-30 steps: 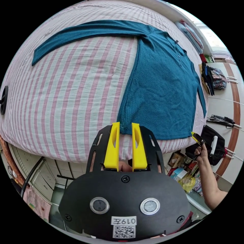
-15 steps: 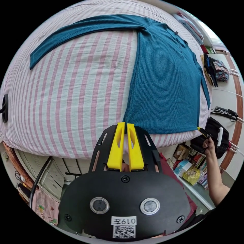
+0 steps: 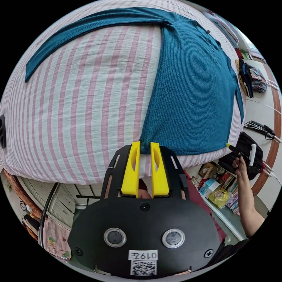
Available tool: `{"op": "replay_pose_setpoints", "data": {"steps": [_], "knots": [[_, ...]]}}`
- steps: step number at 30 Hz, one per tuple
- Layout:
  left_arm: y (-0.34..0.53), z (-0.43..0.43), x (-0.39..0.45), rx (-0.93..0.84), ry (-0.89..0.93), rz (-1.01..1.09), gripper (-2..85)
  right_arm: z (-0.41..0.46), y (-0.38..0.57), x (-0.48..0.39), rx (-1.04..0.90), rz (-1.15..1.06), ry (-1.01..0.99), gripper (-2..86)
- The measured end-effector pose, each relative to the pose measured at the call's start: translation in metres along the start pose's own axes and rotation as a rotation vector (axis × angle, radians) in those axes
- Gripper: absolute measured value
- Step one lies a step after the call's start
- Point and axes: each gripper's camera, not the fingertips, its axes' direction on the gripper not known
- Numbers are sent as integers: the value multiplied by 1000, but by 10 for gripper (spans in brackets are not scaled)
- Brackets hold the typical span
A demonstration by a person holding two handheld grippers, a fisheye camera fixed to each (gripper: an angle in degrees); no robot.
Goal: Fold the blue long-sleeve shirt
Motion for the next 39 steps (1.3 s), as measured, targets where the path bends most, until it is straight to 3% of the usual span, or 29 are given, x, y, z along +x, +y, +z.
{"op": "replay_pose_setpoints", "data": {"steps": [9, 14, 20, 25, 32, 39], "knots": [[3, 4, -34, 78, 261, -146, 76, -4, 11, 43, 96, 142, -294, 93], [13, 5, -42, 95, 293, -194, 59, -6, 27, 55, 102, 187, -319, 60], [23, -10, -27, 153, 195, -155, 22, -29, 18, 7, 163, 9, -121, -5], [21, -26, 27, 200, 49, 75, 10, -14, -6, -36, 77, -92, 51, -9], [11, -29, 110, 185, -14, 312, 6, -10, -14, -120, 161, -270, 310, -10], [-8, 3, 168, 132, -136, 328, 6, 18, -30, -146, 111, -226, 362, -10]]}}
